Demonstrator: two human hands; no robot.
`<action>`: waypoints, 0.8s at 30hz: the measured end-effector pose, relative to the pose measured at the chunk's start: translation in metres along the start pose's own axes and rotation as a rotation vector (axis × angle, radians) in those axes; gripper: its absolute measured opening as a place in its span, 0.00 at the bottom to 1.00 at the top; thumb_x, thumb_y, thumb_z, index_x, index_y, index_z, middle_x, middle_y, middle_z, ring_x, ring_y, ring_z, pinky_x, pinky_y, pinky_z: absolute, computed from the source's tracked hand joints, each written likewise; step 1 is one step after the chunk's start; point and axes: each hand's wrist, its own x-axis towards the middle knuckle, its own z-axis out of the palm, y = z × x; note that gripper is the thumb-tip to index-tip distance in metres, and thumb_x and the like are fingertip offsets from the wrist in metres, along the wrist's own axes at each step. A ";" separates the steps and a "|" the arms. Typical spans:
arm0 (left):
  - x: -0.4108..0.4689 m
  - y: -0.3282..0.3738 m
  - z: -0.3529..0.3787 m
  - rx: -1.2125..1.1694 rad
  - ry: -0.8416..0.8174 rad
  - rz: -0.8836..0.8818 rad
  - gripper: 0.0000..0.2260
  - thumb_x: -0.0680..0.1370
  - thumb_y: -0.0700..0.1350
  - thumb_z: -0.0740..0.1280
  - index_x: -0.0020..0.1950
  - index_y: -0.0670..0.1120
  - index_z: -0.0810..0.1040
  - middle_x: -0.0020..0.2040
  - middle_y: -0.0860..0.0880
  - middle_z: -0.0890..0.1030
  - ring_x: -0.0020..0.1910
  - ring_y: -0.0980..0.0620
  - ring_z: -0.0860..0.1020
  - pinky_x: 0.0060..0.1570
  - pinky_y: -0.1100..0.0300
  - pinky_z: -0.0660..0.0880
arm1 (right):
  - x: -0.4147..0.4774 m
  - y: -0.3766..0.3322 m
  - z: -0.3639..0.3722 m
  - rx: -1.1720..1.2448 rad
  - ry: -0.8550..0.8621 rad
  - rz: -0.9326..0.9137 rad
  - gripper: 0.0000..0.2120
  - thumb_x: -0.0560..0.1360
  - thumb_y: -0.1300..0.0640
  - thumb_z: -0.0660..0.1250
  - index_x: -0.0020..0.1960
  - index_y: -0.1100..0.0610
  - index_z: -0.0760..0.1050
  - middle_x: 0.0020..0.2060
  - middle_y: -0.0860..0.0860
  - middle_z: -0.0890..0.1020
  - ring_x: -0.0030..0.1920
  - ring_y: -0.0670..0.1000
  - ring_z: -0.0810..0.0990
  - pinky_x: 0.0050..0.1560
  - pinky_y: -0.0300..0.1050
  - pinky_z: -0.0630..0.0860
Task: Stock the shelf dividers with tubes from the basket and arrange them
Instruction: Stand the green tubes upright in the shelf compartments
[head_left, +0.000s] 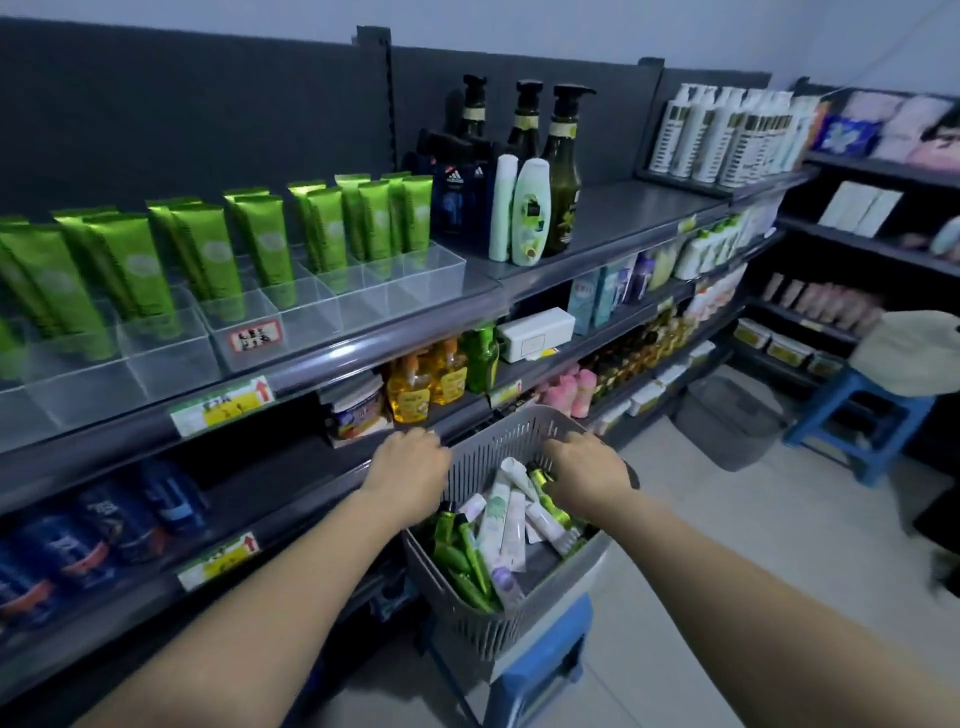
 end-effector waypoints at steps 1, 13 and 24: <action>0.005 0.007 0.005 -0.004 -0.024 0.005 0.10 0.78 0.48 0.64 0.57 0.45 0.77 0.55 0.47 0.77 0.58 0.45 0.73 0.54 0.52 0.70 | 0.002 0.007 0.006 0.009 -0.022 0.002 0.16 0.74 0.51 0.66 0.59 0.56 0.71 0.58 0.57 0.74 0.60 0.59 0.71 0.54 0.53 0.72; 0.054 0.040 0.085 -0.006 -0.341 0.064 0.11 0.78 0.46 0.62 0.58 0.45 0.77 0.56 0.45 0.76 0.59 0.45 0.72 0.59 0.52 0.67 | 0.037 0.046 0.081 0.042 -0.208 0.001 0.19 0.75 0.50 0.66 0.64 0.55 0.71 0.57 0.55 0.75 0.59 0.57 0.72 0.55 0.50 0.74; 0.095 0.056 0.174 -0.039 -0.680 0.213 0.09 0.76 0.39 0.63 0.55 0.41 0.77 0.55 0.41 0.78 0.55 0.42 0.75 0.53 0.52 0.70 | 0.109 0.063 0.142 0.037 -0.418 0.043 0.16 0.76 0.52 0.63 0.62 0.54 0.71 0.58 0.55 0.74 0.61 0.57 0.72 0.55 0.51 0.73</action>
